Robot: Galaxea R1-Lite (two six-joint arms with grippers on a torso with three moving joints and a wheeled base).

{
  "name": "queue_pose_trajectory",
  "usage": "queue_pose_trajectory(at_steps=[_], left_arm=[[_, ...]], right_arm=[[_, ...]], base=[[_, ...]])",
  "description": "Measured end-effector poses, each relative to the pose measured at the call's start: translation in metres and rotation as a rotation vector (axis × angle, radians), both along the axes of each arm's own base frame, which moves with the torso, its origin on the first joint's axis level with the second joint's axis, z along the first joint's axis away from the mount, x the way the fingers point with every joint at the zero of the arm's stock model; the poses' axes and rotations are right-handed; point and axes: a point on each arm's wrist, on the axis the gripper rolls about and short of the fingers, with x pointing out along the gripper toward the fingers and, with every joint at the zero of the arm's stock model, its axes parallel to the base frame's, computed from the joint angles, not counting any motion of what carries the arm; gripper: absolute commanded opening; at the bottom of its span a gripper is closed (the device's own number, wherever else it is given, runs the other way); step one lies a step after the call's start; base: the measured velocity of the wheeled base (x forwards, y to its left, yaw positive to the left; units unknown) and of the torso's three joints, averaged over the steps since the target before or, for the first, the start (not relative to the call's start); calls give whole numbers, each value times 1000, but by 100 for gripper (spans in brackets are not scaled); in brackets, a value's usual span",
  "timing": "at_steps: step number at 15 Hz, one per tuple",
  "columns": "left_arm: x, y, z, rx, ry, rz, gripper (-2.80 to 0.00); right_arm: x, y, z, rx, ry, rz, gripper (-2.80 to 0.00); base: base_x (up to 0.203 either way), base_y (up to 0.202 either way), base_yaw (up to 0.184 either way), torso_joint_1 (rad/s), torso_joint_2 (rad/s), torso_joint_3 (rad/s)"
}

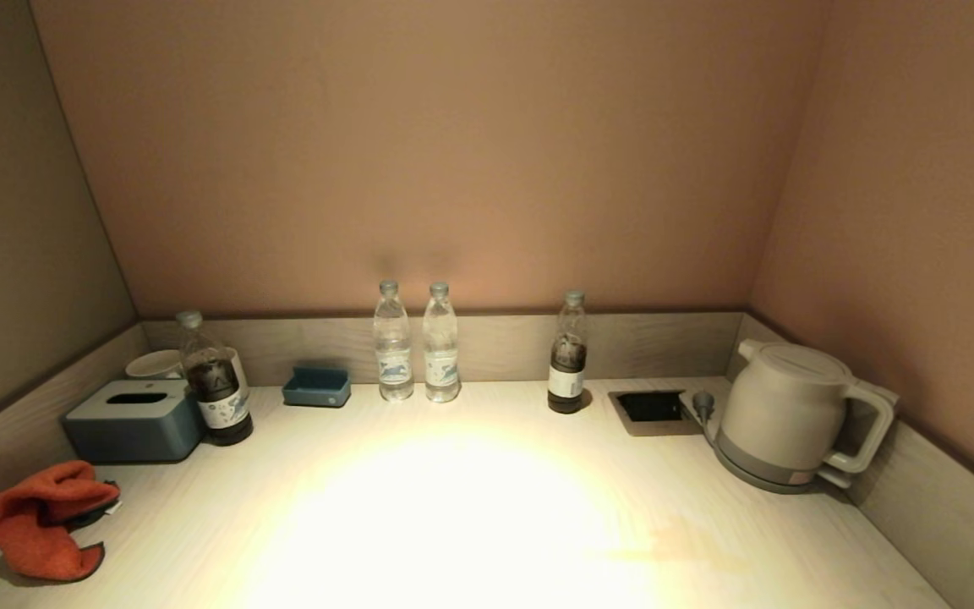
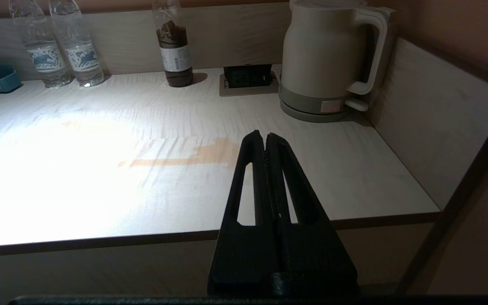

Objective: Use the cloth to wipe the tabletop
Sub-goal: Pick up the tablecloth

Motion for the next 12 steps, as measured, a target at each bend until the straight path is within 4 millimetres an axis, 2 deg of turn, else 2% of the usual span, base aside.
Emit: queue_pose_trajectory(at_steps=[3,8,12], left_arm=[[43,3,-14,-10,113,87,-280],[94,7,-42,40,280,167,-280],[139,22,-54,-3,265,203,-280]], right_arm=[[0,0,0,1,0,1,-280],[0,0,0,0,0,0,-280],[0,0,0,0,0,0,-280]], base=[[0,0,0,0,0,0],[0,0,0,0,0,0],[0,0,0,0,0,0]])
